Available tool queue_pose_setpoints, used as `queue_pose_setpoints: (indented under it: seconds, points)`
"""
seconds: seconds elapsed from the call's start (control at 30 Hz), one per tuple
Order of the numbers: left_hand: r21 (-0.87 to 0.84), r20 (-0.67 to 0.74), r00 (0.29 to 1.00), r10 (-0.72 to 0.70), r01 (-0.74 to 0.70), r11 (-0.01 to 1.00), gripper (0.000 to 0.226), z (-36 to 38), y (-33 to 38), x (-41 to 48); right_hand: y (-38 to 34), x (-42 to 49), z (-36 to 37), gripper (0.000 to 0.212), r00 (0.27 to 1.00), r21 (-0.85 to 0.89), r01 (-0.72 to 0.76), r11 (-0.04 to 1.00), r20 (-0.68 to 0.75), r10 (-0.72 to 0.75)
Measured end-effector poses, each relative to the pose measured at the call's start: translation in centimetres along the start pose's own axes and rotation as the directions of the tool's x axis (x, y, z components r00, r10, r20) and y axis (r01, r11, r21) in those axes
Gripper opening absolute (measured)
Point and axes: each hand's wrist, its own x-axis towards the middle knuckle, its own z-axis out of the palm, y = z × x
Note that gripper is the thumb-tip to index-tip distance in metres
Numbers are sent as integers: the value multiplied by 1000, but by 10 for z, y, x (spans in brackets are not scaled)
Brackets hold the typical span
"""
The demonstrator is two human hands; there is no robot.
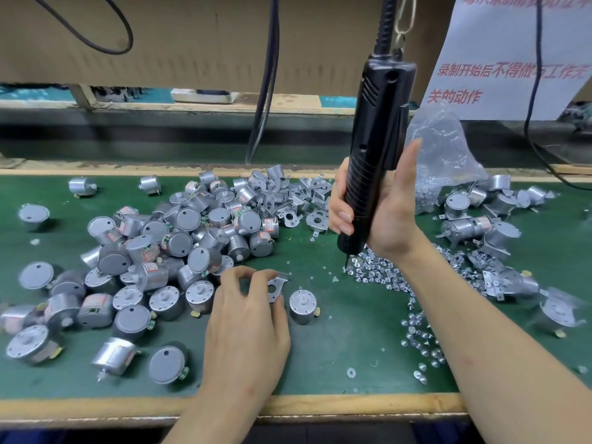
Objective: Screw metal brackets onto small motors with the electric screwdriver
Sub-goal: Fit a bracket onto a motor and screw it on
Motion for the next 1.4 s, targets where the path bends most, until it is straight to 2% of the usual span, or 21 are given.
queue_pose_setpoints:
  seconds: [0.43, 0.87, 1.07, 1.2, 1.4]
  points:
    - [31, 1, 1000, 4, -4, 1000, 47, 0, 1, 0, 9, -1, 7, 82, 1000, -9, 4, 1000, 12, -4]
    - [3, 0, 1000, 17, -17, 1000, 44, -1, 0, 1, 10, -2, 8, 83, 999, -19, -7, 1000, 31, 8]
    - [-26, 55, 998, 23, -21, 999, 51, -3, -5, 3, 10, -2, 8, 81, 999, -13, -9, 1000, 33, 9]
    - [-52, 72, 997, 36, -32, 998, 47, -5, -9, 4, 7, -2, 7, 80, 1000, -31, 16, 999, 17, -16]
    - [23, 97, 993, 67, -70, 997, 44, -4, -8, 5, 4, -2, 7, 77, 998, -43, 64, 997, -16, -65]
